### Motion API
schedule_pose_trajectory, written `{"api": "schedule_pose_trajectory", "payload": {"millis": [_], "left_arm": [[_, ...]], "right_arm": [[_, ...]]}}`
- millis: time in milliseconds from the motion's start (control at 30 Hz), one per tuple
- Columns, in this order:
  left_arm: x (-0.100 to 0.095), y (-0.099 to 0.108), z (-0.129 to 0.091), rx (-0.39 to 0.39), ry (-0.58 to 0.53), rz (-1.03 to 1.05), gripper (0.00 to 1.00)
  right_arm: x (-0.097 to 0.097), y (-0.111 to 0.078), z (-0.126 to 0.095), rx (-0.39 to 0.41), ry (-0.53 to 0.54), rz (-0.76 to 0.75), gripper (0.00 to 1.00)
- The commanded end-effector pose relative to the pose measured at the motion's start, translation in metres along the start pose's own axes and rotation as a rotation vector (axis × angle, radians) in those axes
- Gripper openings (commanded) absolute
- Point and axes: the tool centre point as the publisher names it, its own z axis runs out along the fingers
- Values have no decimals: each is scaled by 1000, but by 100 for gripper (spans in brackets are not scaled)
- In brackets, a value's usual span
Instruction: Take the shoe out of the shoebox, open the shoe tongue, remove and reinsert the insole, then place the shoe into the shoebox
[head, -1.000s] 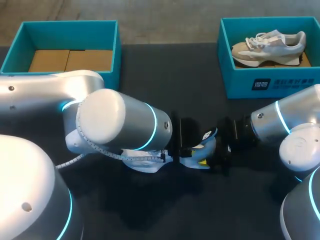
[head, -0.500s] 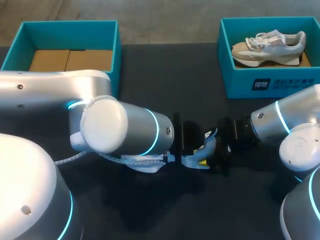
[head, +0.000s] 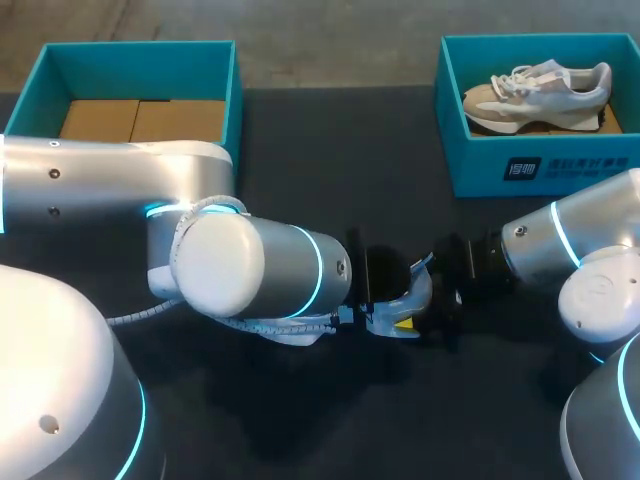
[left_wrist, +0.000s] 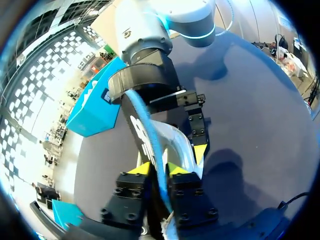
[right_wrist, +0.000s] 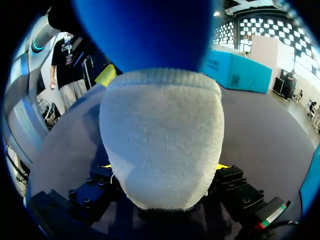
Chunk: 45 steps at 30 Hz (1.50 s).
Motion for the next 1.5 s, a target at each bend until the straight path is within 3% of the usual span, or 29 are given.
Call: {"api": "schedule_pose_trajectory", "payload": {"millis": [33,333,533,800,1000,1333,1500], "left_arm": [[-3,2,-6,9,8,-9,0],[-13,-21,-30,57,5,-99,0],[-24,-51,-54,118,40,-154,0],[-54,-90,-83,200,41,-191,0],[-63,-112,-99,285,39,-230,0],[-69,-137,-123,460,65,-321,0],[-69,-137,-123,460,65,-321,0]], "right_arm": [[1,-1,4,6,0,1,0],[1,-1,4,6,0,1,0],[1,-1,4,6,0,1,0],[1,-1,4,6,0,1,0],[1,-1,4,6,0,1,0],[1,-1,4,6,0,1,0],[1,-1,4,6,0,1,0]]}}
